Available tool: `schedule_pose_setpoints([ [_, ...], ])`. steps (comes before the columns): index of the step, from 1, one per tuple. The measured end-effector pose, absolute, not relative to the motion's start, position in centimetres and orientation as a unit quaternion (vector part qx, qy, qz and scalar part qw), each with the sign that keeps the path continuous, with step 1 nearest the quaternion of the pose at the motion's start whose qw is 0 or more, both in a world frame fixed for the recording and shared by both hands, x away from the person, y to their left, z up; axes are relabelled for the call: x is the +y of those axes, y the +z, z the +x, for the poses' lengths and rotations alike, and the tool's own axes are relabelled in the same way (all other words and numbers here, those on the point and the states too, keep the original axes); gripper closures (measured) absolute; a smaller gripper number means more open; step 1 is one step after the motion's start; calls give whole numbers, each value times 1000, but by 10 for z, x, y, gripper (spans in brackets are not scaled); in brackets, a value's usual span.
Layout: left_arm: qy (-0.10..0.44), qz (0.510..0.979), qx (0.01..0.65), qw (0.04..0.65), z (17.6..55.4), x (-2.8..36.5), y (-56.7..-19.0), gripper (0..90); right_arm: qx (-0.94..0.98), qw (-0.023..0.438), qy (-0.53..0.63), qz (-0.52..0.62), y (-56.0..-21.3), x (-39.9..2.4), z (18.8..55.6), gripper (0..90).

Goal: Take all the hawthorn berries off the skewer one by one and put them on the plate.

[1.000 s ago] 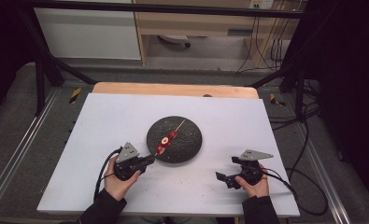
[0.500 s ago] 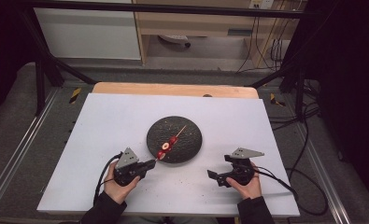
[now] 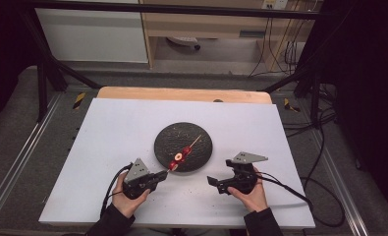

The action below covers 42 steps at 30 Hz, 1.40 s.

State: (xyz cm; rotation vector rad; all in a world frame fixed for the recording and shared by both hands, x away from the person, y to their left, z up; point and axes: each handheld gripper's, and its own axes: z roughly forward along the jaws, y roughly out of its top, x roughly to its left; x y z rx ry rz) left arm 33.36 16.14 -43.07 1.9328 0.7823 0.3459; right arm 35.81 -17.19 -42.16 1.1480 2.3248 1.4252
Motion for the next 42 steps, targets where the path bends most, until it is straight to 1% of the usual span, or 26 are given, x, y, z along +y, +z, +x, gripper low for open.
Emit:
schedule_pose_setpoints([
  [8,148,796,319,493,332,159,-430,881,777,83,496,379,-409,-153,365,9],
  [17,147,796,318,493,333,158,-431,880,764,82,512,384,-399,-143,378,16],
  [27,145,794,316,499,331,157,-429,880,757,61,526,384,-392,-127,391,71],
  [33,144,793,315,502,330,157,-429,880,751,43,534,387,-390,-122,400,157],
  [36,144,794,312,502,329,156,-429,880,746,40,540,387,-390,-120,403,223],
  [37,145,794,311,502,329,156,-429,880,746,40,540,387,-390,-120,403,223],
  [40,147,793,310,503,329,155,-429,880,742,32,546,389,-391,-120,406,315],
  [42,148,793,310,503,328,155,-429,880,741,30,545,390,-391,-120,407,332],
])
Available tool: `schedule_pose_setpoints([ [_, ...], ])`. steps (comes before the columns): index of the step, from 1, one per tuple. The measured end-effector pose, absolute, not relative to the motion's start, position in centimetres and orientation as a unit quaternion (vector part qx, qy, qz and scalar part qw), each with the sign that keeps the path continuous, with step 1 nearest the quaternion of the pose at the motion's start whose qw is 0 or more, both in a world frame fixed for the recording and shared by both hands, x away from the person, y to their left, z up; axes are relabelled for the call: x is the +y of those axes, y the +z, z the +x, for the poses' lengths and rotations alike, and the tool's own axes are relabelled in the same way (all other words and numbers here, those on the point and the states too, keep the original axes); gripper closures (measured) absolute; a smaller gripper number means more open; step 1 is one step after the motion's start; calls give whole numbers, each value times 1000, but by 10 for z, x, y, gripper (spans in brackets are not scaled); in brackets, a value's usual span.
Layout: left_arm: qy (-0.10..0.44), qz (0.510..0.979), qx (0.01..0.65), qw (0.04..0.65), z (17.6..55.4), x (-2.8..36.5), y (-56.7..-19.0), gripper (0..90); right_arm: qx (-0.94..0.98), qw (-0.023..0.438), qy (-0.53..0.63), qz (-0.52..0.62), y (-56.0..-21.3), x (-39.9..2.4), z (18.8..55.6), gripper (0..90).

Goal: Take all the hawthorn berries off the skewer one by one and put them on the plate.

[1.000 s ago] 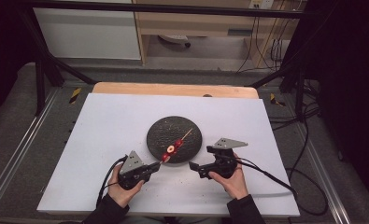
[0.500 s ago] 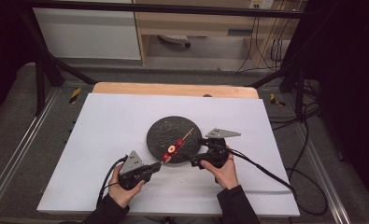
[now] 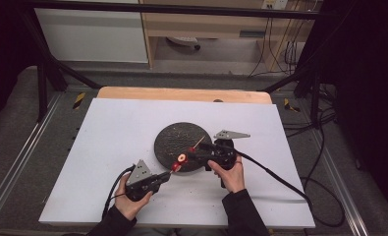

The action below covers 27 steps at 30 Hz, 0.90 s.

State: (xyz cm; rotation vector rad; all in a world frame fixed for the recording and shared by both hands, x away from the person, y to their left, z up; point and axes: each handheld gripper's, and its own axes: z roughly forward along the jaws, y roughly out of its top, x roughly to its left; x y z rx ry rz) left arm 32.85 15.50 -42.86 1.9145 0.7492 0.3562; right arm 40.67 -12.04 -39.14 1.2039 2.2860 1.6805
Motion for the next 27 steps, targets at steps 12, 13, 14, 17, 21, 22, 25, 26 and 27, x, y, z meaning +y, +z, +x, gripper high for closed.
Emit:
schedule_pose_setpoints([
  [12,149,795,302,505,326,152,-428,880,740,8,553,384,-392,-120,408,518],
  [13,149,795,302,506,326,152,-428,880,739,5,553,384,-392,-120,408,531],
  [14,149,794,302,507,326,152,-428,880,737,1,555,385,-392,-120,408,560],
  [17,149,793,302,507,326,153,-428,880,735,-5,558,386,-392,-120,408,591],
  [21,149,793,301,508,326,154,-428,880,734,-7,557,388,-392,-120,409,596],
  [22,149,793,301,508,326,154,-428,880,734,-8,557,388,-391,-121,409,597],
  [25,150,792,301,509,326,154,-428,880,732,-2,559,390,-390,-122,409,597],
  [26,150,792,301,510,326,155,-428,880,729,2,561,392,-387,-124,410,598],
  [27,150,792,301,510,326,155,-427,881,728,4,562,392,-386,-125,411,598],
])
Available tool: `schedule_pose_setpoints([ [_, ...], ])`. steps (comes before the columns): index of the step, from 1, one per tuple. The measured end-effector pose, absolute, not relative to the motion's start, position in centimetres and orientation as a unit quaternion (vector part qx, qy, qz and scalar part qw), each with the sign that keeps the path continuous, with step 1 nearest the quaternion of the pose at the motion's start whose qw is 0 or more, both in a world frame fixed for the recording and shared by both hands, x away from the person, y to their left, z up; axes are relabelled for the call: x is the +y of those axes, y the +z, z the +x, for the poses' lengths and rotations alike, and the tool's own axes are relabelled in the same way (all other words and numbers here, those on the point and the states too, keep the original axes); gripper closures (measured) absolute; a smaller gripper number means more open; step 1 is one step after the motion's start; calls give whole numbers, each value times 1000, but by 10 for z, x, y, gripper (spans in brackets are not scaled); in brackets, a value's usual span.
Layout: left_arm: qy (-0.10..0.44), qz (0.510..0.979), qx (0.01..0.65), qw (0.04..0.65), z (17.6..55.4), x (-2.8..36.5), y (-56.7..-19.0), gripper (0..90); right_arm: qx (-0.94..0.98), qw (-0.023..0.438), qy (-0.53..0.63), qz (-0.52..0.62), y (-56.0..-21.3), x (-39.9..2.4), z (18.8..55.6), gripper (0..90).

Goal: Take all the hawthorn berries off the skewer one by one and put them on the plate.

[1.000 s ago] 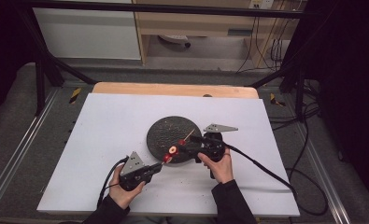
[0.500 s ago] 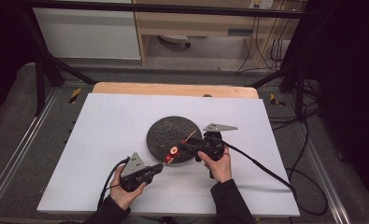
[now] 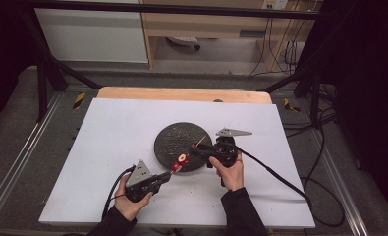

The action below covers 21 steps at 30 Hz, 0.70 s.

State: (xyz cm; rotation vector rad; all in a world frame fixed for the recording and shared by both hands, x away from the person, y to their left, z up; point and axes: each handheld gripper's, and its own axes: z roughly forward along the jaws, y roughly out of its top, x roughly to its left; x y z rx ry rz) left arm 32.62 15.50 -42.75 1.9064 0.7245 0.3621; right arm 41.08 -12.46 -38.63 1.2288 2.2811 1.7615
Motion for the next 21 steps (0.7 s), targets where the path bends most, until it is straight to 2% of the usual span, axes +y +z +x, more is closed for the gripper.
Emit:
schedule_pose_setpoints([
  [21,157,792,298,509,326,159,-426,881,708,49,565,421,-361,-152,434,600],
])
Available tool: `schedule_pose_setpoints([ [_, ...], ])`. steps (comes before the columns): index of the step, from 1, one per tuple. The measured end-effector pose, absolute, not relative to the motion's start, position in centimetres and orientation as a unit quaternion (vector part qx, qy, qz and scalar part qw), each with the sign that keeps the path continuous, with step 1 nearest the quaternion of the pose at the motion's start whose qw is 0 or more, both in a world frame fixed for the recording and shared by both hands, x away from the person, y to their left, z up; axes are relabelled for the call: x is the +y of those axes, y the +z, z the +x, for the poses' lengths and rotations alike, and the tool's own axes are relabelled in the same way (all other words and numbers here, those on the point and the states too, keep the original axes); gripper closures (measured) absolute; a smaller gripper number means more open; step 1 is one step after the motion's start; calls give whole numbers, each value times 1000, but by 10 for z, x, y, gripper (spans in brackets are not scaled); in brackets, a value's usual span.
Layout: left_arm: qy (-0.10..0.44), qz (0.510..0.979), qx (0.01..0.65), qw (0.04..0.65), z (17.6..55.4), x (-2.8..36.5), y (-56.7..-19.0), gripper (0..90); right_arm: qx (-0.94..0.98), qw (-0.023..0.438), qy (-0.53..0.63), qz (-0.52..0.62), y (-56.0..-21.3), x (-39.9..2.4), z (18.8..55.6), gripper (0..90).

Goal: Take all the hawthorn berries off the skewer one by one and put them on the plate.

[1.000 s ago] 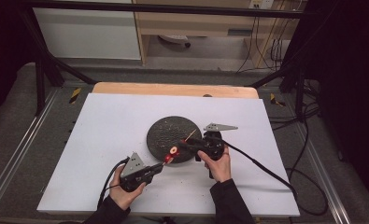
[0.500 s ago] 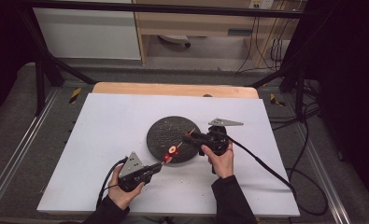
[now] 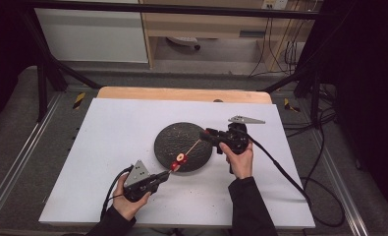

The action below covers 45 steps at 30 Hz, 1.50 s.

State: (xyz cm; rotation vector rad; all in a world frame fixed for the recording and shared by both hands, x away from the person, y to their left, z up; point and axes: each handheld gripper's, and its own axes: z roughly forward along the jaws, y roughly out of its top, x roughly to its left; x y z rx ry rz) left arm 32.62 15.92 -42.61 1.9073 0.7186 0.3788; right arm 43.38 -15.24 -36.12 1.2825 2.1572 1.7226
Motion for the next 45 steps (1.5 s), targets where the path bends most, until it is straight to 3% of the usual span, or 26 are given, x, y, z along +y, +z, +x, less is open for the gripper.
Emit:
schedule_pose_setpoints([
  [22,170,778,318,515,330,180,-415,880,709,89,552,429,-355,-163,442,600],
  [45,170,772,342,507,342,194,-415,881,753,53,495,429,-420,-104,457,600],
])
